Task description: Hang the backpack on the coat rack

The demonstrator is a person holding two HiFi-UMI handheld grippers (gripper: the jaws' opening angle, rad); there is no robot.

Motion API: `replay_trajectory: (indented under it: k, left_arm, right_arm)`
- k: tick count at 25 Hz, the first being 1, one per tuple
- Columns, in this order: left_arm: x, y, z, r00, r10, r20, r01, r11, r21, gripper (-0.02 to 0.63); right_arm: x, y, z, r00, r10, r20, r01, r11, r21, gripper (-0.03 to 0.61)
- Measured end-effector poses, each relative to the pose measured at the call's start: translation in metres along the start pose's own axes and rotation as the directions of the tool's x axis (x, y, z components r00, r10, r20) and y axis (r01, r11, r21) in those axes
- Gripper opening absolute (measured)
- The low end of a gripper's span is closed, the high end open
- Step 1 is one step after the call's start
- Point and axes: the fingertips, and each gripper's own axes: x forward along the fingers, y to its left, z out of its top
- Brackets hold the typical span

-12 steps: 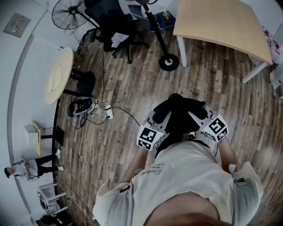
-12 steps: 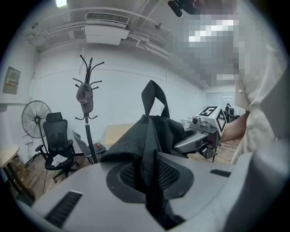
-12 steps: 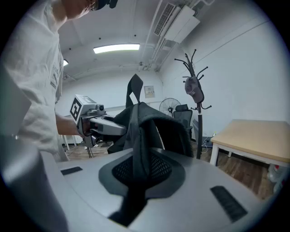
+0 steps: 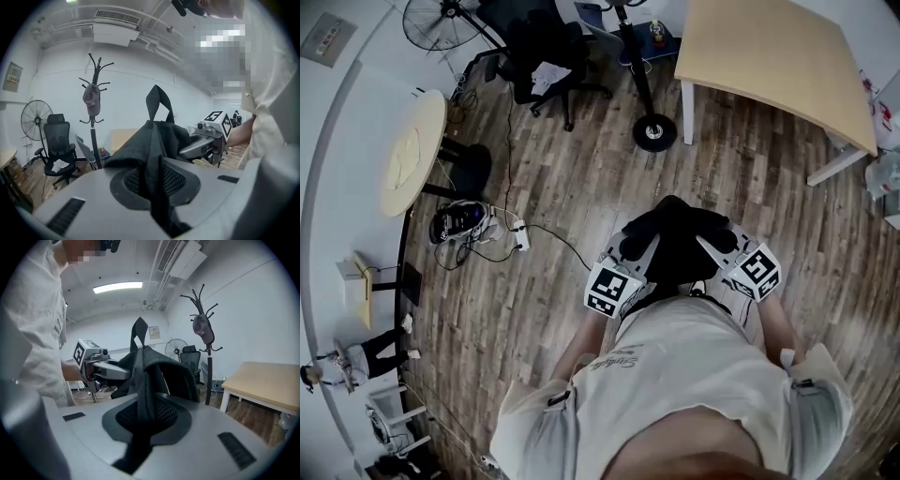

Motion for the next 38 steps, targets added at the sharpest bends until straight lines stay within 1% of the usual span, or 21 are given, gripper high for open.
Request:
replay_trajectory:
  k: [6,12,15,20,25,32,38]
  left_arm:
    - [0.003,0.038,0.001,1.0,-0.019,0.007,0.019,1.0,0.01,0.044]
    - [-0.002,0.076,0.002,0.999,-0.04,0.037,0.039,0.999,0.028,0.044]
    - [-0.005,0.087,0.009,0.998,-0.04,0.049,0.037,0.998,0.046,0.043]
    - [0.008,0.112,0.021,0.997,-0.048,0.052,0.046,0.998,0.047,0.043]
    - [0.037,0.144,0.025,0.999,-0.015,0.032,0.015,1.0,0.009,0.043]
    - [0.092,0.188,0.037,1.0,0.023,-0.018,-0.024,1.0,-0.02,0.043]
    - [0.136,0.23,0.062,0.998,0.056,-0.01,-0.056,0.998,0.004,0.043]
  right_arm:
    - [0.034,-0.013,0.011,1.0,-0.018,-0.007,0.018,1.0,0.018,0.031]
    - [0.072,-0.02,0.021,0.998,-0.055,-0.004,0.055,0.998,0.001,0.031]
    - [0.079,-0.019,0.03,0.998,-0.067,-0.001,0.067,0.998,0.012,0.031]
    - [0.096,-0.04,0.044,0.997,-0.083,0.002,0.083,0.996,0.023,0.031]
    - [0.12,-0.075,0.048,0.998,-0.057,-0.002,0.057,0.998,0.028,0.031]
    - [0.15,-0.146,0.054,1.0,0.003,0.03,-0.005,0.999,0.052,0.031]
    - [0.173,-0.204,0.075,0.998,0.015,0.063,-0.016,1.0,0.021,0.031]
